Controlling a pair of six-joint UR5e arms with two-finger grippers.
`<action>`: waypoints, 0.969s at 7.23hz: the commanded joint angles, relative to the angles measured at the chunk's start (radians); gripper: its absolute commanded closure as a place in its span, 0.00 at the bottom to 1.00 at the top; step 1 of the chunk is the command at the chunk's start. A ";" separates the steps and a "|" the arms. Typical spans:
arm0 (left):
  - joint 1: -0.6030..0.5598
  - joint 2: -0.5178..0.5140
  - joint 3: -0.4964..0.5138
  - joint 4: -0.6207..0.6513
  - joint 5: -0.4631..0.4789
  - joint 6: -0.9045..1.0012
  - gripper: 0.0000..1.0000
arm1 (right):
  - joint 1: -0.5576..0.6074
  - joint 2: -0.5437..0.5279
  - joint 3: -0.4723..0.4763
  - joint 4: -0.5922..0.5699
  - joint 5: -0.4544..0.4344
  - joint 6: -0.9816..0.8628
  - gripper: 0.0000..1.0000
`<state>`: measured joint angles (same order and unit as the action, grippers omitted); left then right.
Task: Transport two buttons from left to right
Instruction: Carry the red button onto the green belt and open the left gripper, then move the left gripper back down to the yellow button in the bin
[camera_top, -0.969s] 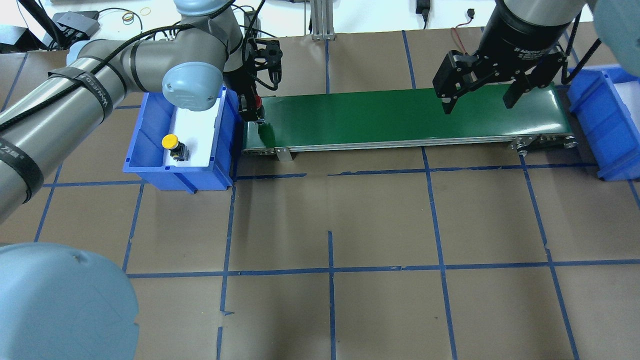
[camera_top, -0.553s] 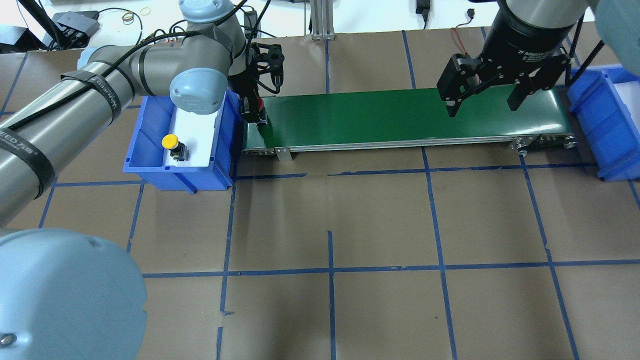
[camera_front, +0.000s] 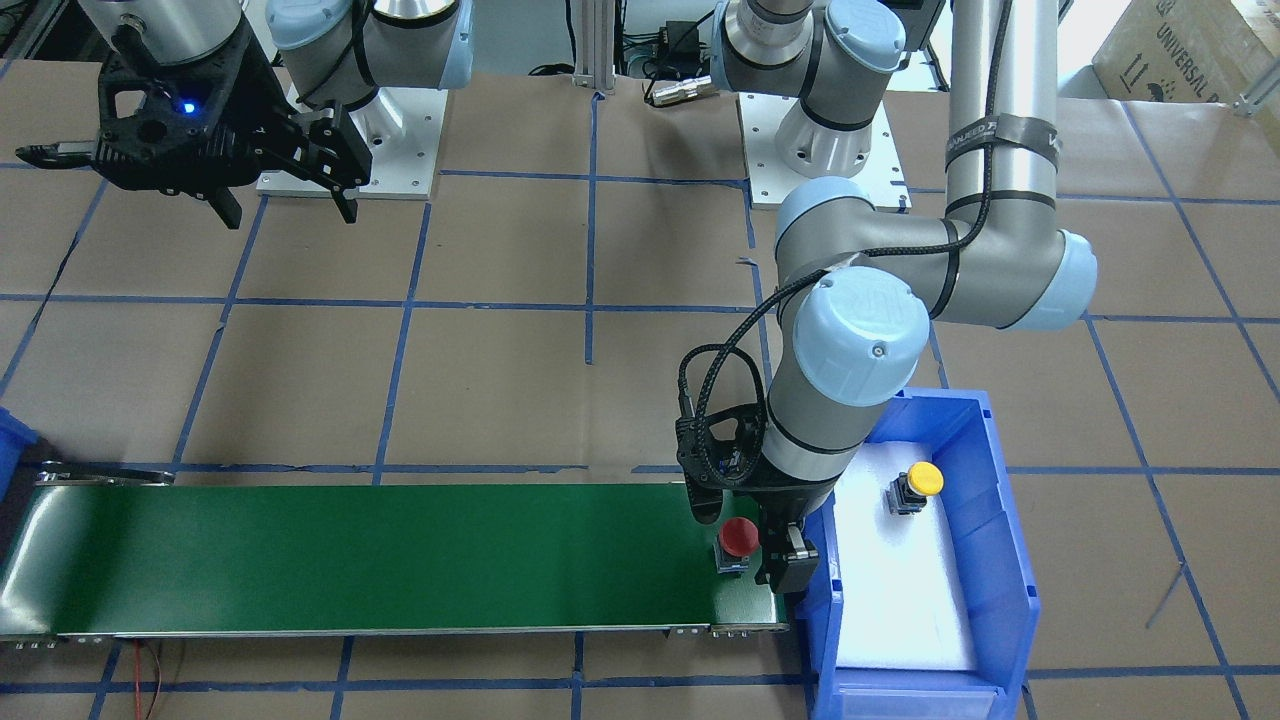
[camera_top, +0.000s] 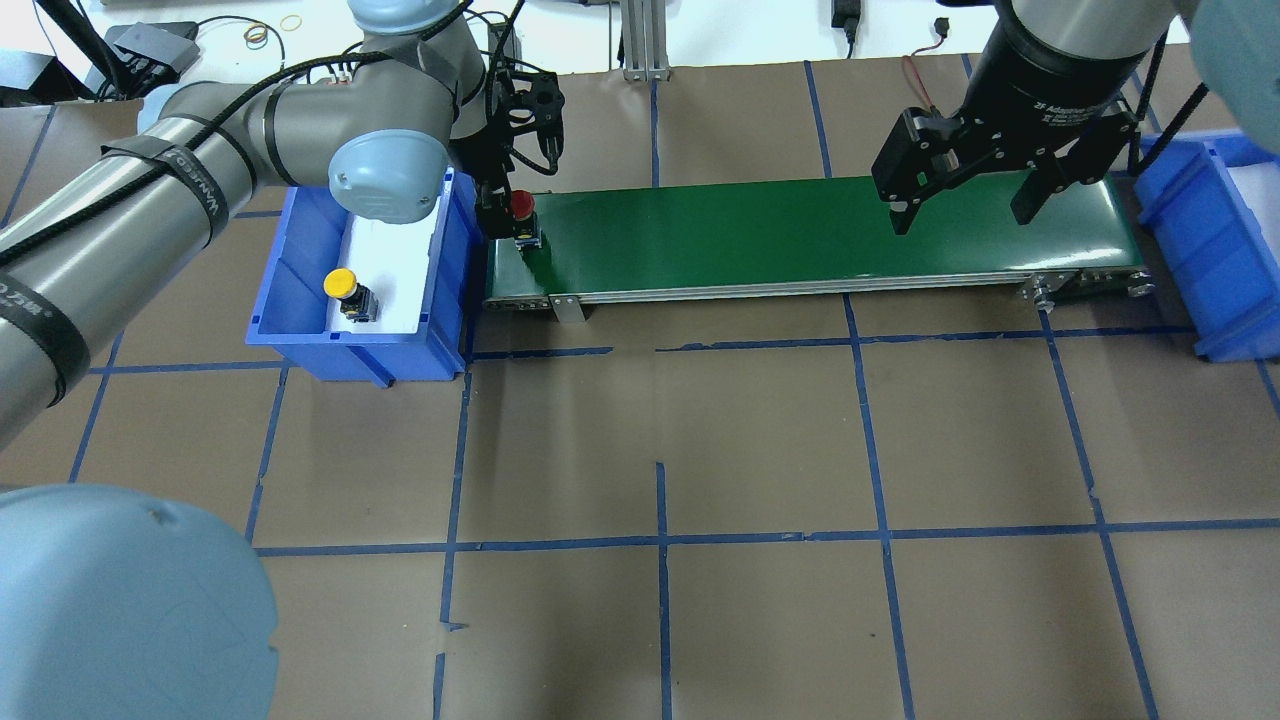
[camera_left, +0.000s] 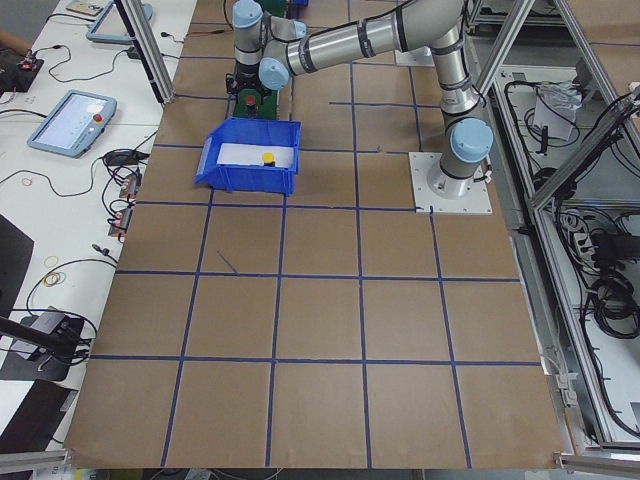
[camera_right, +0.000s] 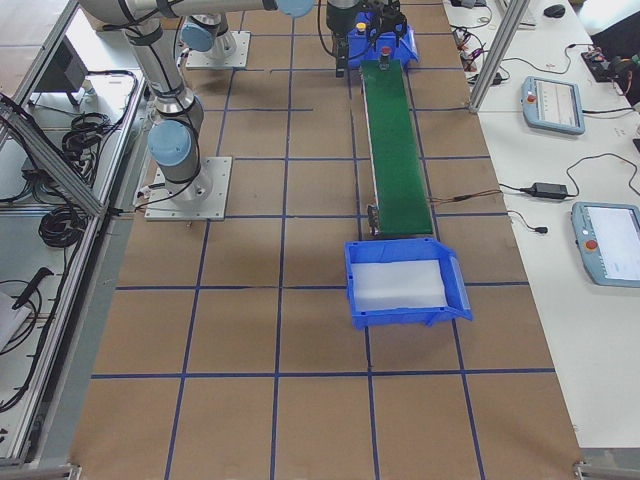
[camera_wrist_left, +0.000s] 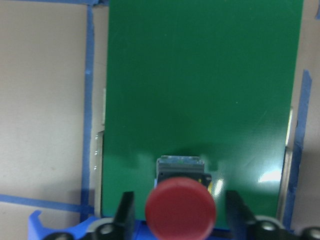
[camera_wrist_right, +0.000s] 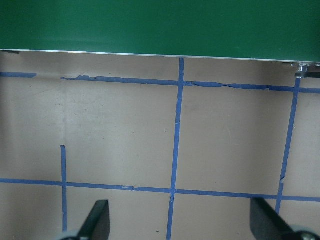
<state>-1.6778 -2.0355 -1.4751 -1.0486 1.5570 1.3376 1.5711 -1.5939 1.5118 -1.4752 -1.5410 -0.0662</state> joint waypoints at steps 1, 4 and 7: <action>0.051 0.057 -0.025 -0.011 0.024 -0.018 0.04 | -0.005 0.000 0.002 -0.005 -0.001 0.002 0.00; 0.263 0.069 -0.027 -0.112 -0.020 -0.021 0.04 | -0.011 -0.001 0.005 -0.005 -0.004 0.002 0.00; 0.332 0.087 -0.126 -0.154 -0.014 0.072 0.04 | -0.011 -0.003 0.007 -0.005 -0.002 -0.001 0.00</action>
<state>-1.3645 -1.9582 -1.5416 -1.1908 1.5415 1.3616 1.5616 -1.5965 1.5183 -1.4803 -1.5434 -0.0651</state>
